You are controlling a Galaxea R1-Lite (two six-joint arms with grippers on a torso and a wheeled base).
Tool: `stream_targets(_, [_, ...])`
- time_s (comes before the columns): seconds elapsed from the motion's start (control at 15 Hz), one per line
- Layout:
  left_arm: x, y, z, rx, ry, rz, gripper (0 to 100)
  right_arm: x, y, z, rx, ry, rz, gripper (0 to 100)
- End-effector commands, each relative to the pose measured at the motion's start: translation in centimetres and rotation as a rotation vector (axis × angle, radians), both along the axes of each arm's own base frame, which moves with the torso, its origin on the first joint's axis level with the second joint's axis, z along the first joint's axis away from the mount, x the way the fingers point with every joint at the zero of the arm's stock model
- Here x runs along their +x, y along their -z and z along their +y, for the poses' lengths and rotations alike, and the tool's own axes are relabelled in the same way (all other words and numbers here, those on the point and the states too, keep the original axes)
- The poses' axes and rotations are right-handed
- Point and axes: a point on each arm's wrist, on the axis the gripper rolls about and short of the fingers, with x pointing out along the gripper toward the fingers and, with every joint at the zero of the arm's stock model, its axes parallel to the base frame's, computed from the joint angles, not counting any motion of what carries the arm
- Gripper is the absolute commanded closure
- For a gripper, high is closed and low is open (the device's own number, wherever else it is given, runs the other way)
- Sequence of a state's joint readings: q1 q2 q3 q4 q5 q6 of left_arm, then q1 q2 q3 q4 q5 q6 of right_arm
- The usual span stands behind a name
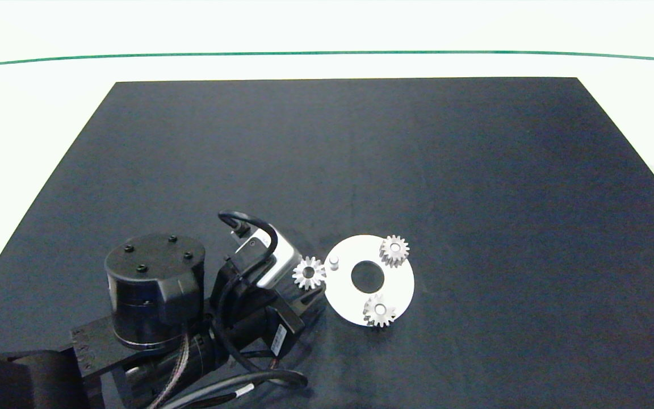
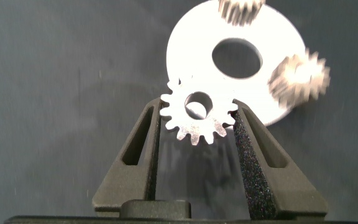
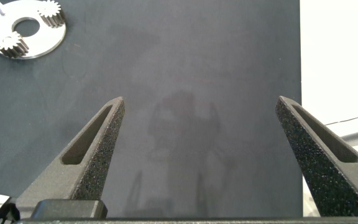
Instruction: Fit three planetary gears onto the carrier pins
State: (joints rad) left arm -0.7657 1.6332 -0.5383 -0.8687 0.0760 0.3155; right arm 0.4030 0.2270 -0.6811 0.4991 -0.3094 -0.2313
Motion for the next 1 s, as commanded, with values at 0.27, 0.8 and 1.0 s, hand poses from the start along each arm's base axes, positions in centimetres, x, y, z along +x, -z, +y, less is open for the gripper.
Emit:
stream_targets(0.27, [0.5,-2.3,-2.0,0.005,0.025,-0.005,93,0.0,0.0,0.0,-0.003,0.001,0.002,0])
stream_targets(0.8, [2.3,-1.3,-3.4,0.027,0.010,0.016,93,-0.2,-0.1,-0.1,-0.001,0.001,-0.010,0])
stream_targets(1.0, [2.8,-1.2,-3.5,0.028,0.002,0.017,93,-0.2,-0.2,-0.1,0.001,0.003,-0.014,0])
